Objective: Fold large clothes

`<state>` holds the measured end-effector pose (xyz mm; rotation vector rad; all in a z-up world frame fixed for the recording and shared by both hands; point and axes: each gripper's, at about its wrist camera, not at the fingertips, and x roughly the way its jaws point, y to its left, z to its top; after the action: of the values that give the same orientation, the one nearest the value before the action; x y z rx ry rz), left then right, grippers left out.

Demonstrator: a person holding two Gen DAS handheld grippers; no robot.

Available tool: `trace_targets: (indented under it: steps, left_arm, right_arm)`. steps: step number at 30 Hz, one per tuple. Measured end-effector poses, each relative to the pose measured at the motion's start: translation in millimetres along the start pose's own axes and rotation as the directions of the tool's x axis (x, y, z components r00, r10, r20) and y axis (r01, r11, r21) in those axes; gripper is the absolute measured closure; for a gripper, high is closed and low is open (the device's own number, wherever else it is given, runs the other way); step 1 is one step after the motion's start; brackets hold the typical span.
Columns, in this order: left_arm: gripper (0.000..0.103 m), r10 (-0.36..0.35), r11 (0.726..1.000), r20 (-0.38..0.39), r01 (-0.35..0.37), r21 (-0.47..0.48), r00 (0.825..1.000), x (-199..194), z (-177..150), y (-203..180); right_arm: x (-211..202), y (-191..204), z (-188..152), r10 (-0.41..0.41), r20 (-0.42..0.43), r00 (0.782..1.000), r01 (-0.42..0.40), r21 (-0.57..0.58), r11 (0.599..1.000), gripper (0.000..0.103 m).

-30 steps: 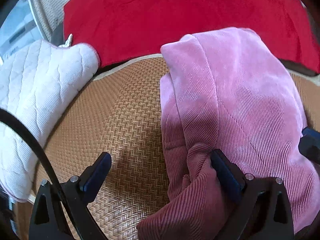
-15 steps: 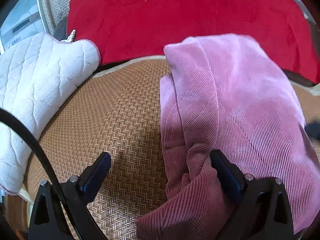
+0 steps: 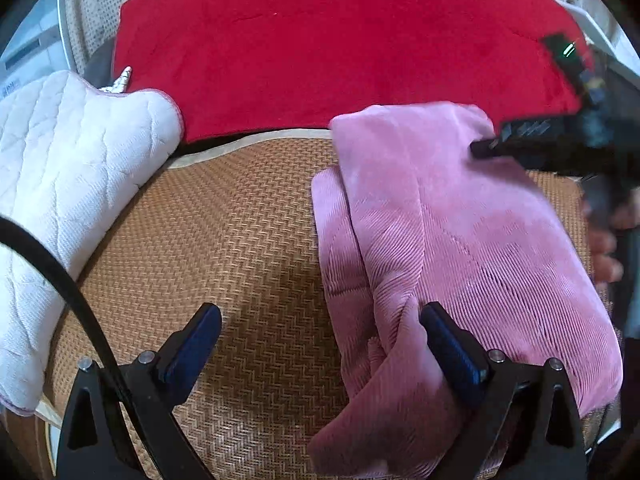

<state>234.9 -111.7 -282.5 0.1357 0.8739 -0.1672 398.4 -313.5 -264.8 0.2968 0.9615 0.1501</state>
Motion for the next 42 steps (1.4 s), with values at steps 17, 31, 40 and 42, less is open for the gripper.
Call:
trace_targets:
  steps: [17, 31, 40, 42]
  left_arm:
    - [0.003, 0.168, 0.985, 0.052, -0.169, 0.014, 0.984, -20.3, -4.8, 24.2]
    - [0.003, 0.283, 0.958, 0.175, -0.287, -0.005, 0.943, -34.3, 0.7, 15.6]
    - [0.003, 0.247, 0.966, 0.268, -0.258, 0.005, 0.931, -54.0, 6.0, -8.1]
    - [0.003, 0.234, 0.969, 0.268, -0.246, 0.012, 0.935, -54.4, 8.4, -12.4]
  right_arm:
    - [-103.4, 42.0, -71.6, 0.162, 0.132, 0.978, -0.154, -0.073, 0.985, 0.042]
    - [-150.7, 36.7, -129.0, 0.149, 0.214, 0.965, -0.126, -0.118, 0.985, 0.028]
    - [-169.0, 28.9, -122.9, 0.101, 0.278, 0.955, -0.075, -0.102, 0.992, 0.025]
    - [-165.9, 27.9, -119.5, 0.093, 0.275, 0.957, -0.065, -0.108, 0.992, 0.025]
